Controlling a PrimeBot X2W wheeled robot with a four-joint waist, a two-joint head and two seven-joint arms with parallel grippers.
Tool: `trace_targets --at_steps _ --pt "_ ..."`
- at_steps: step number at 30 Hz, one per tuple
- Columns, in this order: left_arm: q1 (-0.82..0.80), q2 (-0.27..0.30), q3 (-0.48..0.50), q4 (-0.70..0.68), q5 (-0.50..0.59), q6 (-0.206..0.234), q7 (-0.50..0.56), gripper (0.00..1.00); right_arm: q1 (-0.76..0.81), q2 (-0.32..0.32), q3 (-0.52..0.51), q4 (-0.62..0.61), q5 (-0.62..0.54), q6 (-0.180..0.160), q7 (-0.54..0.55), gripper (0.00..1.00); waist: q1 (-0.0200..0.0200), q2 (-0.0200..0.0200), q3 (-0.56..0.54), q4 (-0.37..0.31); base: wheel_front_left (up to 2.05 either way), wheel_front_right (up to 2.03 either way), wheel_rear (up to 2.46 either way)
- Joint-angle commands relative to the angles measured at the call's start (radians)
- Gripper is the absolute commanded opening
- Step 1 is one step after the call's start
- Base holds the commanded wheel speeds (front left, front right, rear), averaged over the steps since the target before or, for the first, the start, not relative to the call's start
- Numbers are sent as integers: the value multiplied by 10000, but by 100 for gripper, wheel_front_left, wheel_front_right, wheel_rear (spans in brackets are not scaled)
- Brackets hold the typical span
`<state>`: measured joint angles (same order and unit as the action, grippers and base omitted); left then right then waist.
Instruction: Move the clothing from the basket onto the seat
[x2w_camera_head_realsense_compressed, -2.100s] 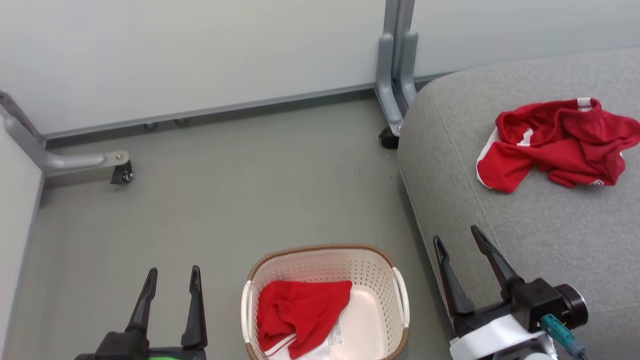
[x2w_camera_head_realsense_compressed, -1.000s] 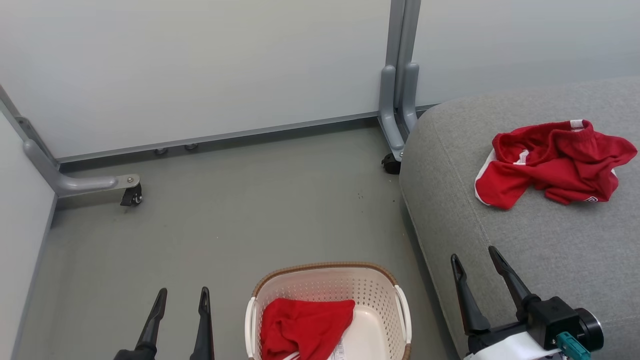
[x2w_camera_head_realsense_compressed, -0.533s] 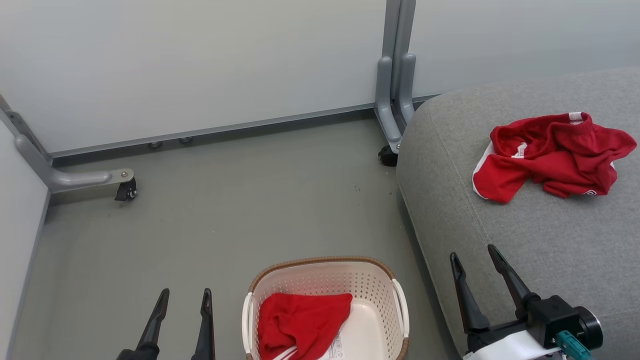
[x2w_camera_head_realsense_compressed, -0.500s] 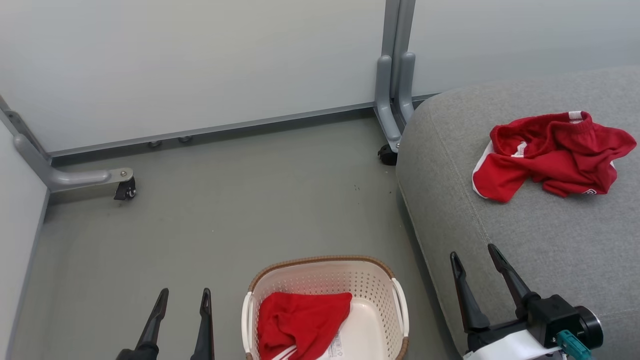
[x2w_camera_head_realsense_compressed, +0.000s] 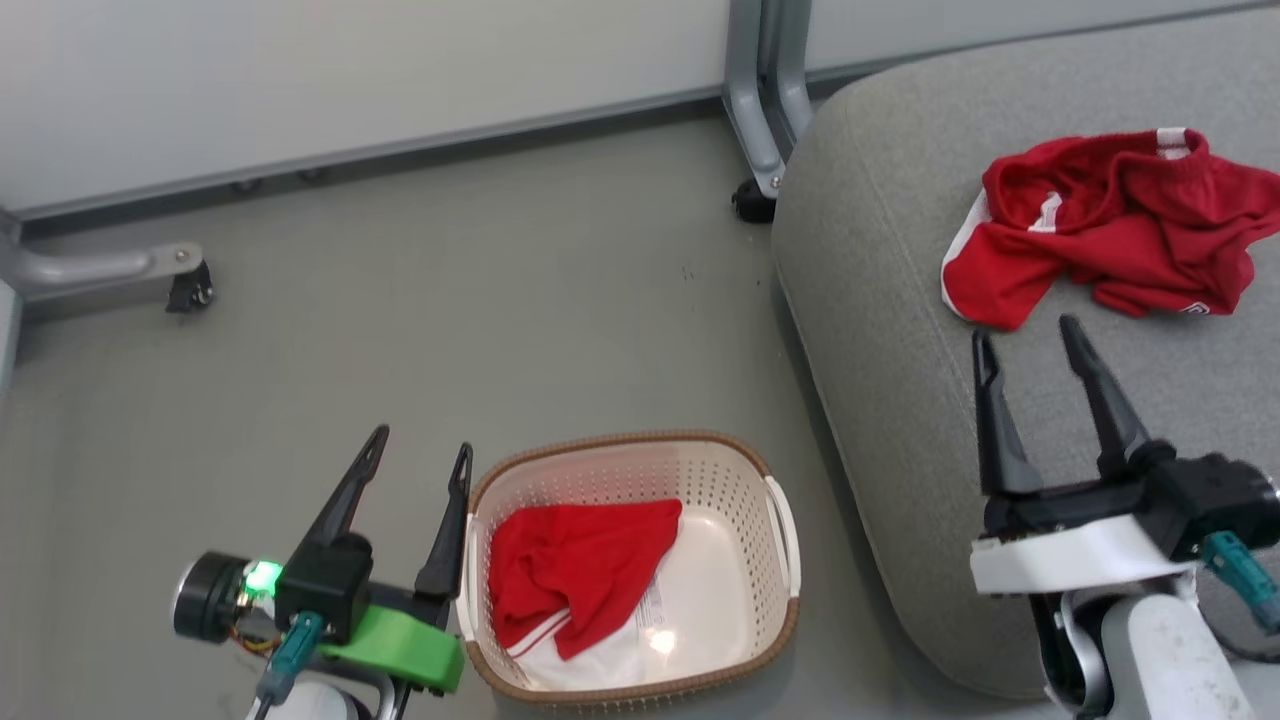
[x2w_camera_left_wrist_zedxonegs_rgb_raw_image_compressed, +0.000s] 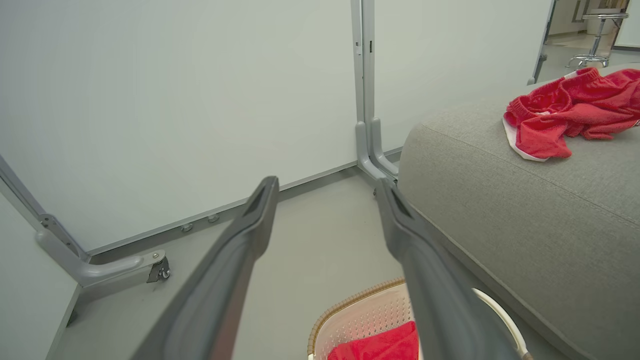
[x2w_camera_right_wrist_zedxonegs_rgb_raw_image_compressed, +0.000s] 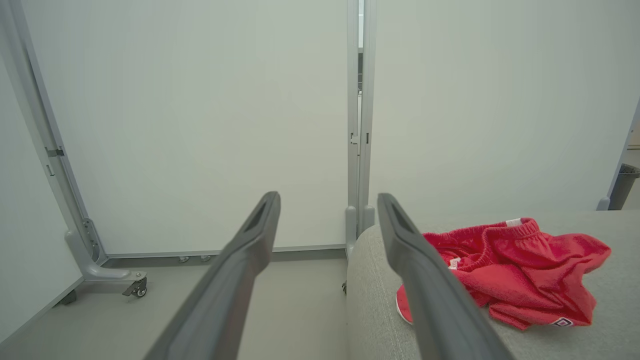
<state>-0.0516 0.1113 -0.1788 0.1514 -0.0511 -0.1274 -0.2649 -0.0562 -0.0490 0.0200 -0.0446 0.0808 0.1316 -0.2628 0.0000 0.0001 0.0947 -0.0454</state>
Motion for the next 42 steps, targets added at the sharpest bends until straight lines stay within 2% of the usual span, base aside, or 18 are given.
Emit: trace_targets --at_steps 1,6,12,18,19,26,34,40,42 --pt "-517 241 -185 175 4 -38 13 100 -413 -23 -89 -84 -37 -17 -29 100 0 -1 1876 -382 0 0 0" --pt "-2254 1002 -1538 1390 -198 -41 11 100 -1400 -20 -498 -361 48 -17 -31 100 0 -1 3168 -687 0 0 0" --pt "-4136 1567 -3155 2911 -411 -43 11 100 -2088 -14 -859 -712 53 -17 -31 100 0 -1 4426 -1023 0 0 0" --pt "-6253 1588 -5144 5430 -612 -43 80 100 -2637 -10 -1184 -995 475 -17 -31 100 0 -1 5801 -1338 0 0 0" --pt "-6873 1525 -5867 6026 -685 -43 160 100 -2823 -14 -1238 -1084 524 -17 -29 100 0 -1 6265 -1406 0 0 0" --pt "-8566 1230 -7842 7894 -1273 -42 579 100 -3360 -12 -1317 -1353 872 -17 -31 100 0 -1 7559 -1594 0 0 0" --pt "-9679 1066 -8862 9406 -1860 -29 675 100 -3926 -15 -1297 -1899 997 -17 -31 100 0 -1 8503 -1783 0 0 0" --pt "-10307 1158 -9509 10355 -1486 -27 888 100 -4164 -12 -1114 -2487 1029 -17 -31 100 0 -1 9187 -1984 0 0 0" --pt "-10448 1192 -9725 10639 -1331 107 1016 100 -4198 -16 -1052 -2669 1000 -17 -31 100 0 -1 9352 -2047 0 0 0"
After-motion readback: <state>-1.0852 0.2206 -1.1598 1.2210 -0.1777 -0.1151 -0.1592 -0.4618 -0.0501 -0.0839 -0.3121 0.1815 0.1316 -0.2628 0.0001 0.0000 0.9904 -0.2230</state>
